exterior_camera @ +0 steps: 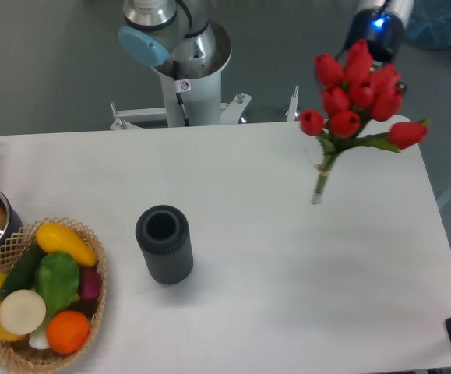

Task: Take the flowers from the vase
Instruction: 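Carry the tulip bunch away from the vase, holding it aloft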

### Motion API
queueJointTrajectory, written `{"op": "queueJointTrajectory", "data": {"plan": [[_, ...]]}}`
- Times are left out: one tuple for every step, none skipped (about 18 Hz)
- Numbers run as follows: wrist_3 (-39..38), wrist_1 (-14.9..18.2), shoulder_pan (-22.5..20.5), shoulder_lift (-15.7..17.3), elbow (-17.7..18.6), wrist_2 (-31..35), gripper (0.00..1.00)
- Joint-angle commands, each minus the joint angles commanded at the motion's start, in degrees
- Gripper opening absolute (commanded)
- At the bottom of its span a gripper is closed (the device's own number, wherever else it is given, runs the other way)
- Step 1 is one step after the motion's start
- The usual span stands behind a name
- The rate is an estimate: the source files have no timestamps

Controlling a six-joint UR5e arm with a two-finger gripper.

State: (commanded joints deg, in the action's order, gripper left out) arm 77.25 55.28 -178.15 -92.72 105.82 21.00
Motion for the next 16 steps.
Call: {"op": "queueJointTrajectory", "data": {"plan": [[0.0, 0.0, -0.3, 0.0, 0.0, 0.2, 0.28], [0.0, 0.0, -0.3, 0.0, 0.1, 0.2, 0.28], [0.0, 0.0, -0.1, -0.1, 0.0, 0.2, 0.28], [0.0, 0.0, 0.0, -0.2, 0.0, 0.2, 0.28], [0.0, 0.0, 0.0, -0.5, 0.1, 0.2, 0.28], [0.0, 0.0, -0.1, -0.7, 0.3, 0.2, 0.28], [0.1, 0.0, -0.2, -0.8, 0.5, 0.2, 0.28], [0.1, 0.0, -0.3, -0.7, 0.5, 0.2, 0.28], [0.0, 0.0, -0.2, -0.8, 0.4, 0.2, 0.28], [0.0, 0.0, -0.2, -0.8, 0.4, 0.2, 0.28], [0.0, 0.0, -0.2, -0.7, 0.4, 0.2, 0.28], [0.0, 0.0, -0.2, -0.8, 0.4, 0.2, 0.28], [0.0, 0.0, -0.3, -0.7, 0.4, 0.2, 0.28], [0.0, 0.0, -0.3, -0.7, 0.4, 0.2, 0.28], [0.0, 0.0, -0.3, -0.6, 0.5, 0.2, 0.28], [0.0, 0.0, -0.2, -0.5, 0.7, 0.2, 0.28]]}}
